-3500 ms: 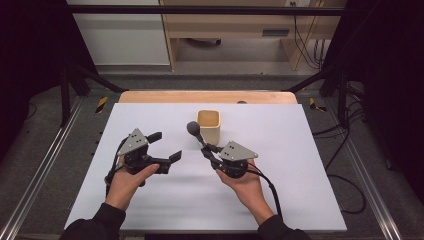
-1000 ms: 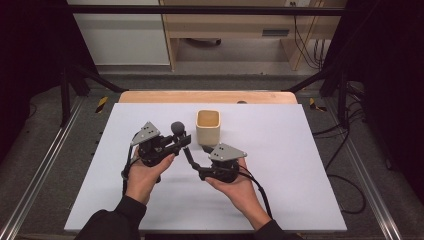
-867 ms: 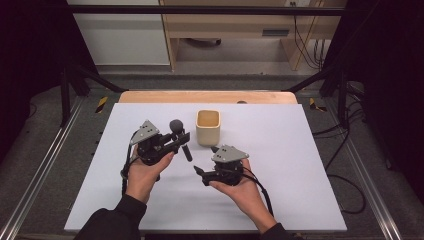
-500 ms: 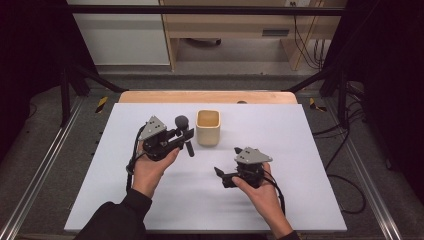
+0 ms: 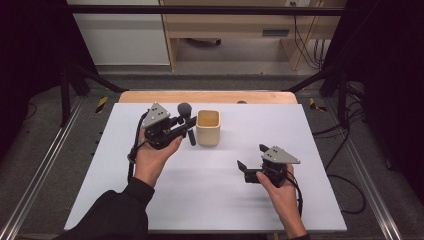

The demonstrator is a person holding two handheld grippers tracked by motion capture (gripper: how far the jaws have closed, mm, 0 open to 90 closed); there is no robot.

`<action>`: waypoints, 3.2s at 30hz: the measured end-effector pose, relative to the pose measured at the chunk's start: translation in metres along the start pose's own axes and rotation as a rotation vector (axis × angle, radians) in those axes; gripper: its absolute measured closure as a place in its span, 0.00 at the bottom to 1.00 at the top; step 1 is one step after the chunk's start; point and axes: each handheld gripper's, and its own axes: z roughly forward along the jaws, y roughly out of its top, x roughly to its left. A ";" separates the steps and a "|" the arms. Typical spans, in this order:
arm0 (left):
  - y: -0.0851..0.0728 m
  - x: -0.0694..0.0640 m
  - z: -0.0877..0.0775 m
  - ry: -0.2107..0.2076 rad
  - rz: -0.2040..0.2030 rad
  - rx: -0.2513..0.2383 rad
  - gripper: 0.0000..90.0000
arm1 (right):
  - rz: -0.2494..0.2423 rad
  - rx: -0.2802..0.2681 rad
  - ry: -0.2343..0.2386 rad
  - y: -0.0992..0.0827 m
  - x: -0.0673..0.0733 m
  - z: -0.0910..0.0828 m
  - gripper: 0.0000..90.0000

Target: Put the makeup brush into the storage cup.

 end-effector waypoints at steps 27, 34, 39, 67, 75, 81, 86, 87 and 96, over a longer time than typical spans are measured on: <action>0.028 0.010 0.041 0.065 -0.005 -0.025 0.78 | -0.004 -0.126 -0.092 -0.031 -0.024 -0.033 0.06; 0.032 0.013 0.045 0.088 0.002 -0.034 0.78 | 0.026 -0.098 -0.096 -0.036 -0.031 -0.035 0.04; 0.033 0.017 0.048 0.097 -0.024 -0.043 0.78 | 0.046 -0.091 -0.093 -0.036 -0.031 -0.037 0.04; 0.032 0.020 0.073 0.165 0.003 -0.071 0.78 | 0.059 -0.126 -0.101 -0.039 -0.038 -0.043 0.04; 0.028 0.019 0.078 0.169 0.013 -0.065 0.78 | 0.054 -0.132 -0.098 -0.039 -0.038 -0.043 0.04; 0.024 0.019 0.082 0.166 0.007 -0.062 0.78 | 0.057 -0.132 -0.096 -0.039 -0.038 -0.043 0.05; 0.019 0.016 0.086 0.160 0.010 -0.051 0.78 | 0.057 -0.129 -0.096 -0.040 -0.038 -0.043 0.05; 0.019 0.016 0.087 0.161 0.011 -0.049 0.78 | 0.057 -0.130 -0.096 -0.040 -0.038 -0.043 0.05; 0.013 0.015 0.091 0.156 0.014 -0.033 0.78 | 0.038 -0.149 -0.098 -0.040 -0.038 -0.044 0.05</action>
